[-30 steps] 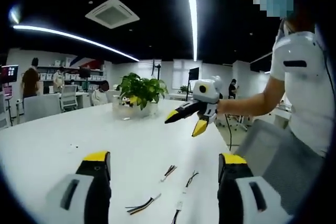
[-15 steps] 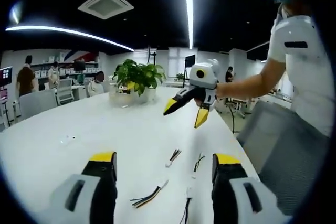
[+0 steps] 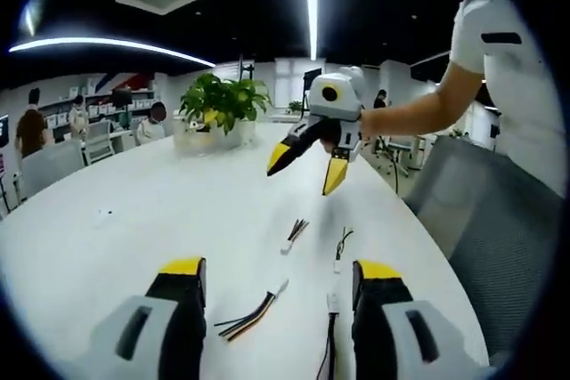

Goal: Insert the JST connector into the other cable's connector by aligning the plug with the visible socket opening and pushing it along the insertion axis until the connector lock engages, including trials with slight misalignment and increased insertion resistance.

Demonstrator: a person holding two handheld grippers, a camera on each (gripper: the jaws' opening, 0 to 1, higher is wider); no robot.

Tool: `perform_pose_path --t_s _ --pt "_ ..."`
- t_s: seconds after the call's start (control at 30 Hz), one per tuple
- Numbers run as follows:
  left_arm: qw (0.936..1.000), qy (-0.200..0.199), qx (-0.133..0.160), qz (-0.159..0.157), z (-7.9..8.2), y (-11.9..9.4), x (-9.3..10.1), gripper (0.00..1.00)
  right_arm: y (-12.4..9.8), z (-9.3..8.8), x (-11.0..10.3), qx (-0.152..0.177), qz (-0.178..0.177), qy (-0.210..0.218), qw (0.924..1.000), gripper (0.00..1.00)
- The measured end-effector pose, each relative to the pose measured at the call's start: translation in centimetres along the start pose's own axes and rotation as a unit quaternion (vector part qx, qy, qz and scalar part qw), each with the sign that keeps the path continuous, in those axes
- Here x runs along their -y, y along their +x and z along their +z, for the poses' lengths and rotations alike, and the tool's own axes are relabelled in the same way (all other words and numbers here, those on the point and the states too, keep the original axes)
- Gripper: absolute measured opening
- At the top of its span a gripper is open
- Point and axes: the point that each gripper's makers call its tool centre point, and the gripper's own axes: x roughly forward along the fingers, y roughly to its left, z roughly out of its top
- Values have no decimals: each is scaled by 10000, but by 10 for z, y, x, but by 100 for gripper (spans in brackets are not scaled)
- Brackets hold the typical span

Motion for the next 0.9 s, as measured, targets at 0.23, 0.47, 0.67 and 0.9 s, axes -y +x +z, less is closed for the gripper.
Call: perform_pose_path --t_s 0.23,0.47,0.67,0.9 --pt "9998 -40 -192 -37 -16 8 -3 60 7 -10 -2 -105 38 19 9999 37" --pt "9995 -100 -279 -52 -25 13 -5 53 15 -18 -5 -228 139 28 9996 35" --pt "9993 -159 -315 -83 -30 16 -6 46 23 -25 -11 -295 260 68 9992 34" --pt "9990 -186 -403 -86 -38 18 -5 43 30 -35 -13 -411 346 110 9985 28"
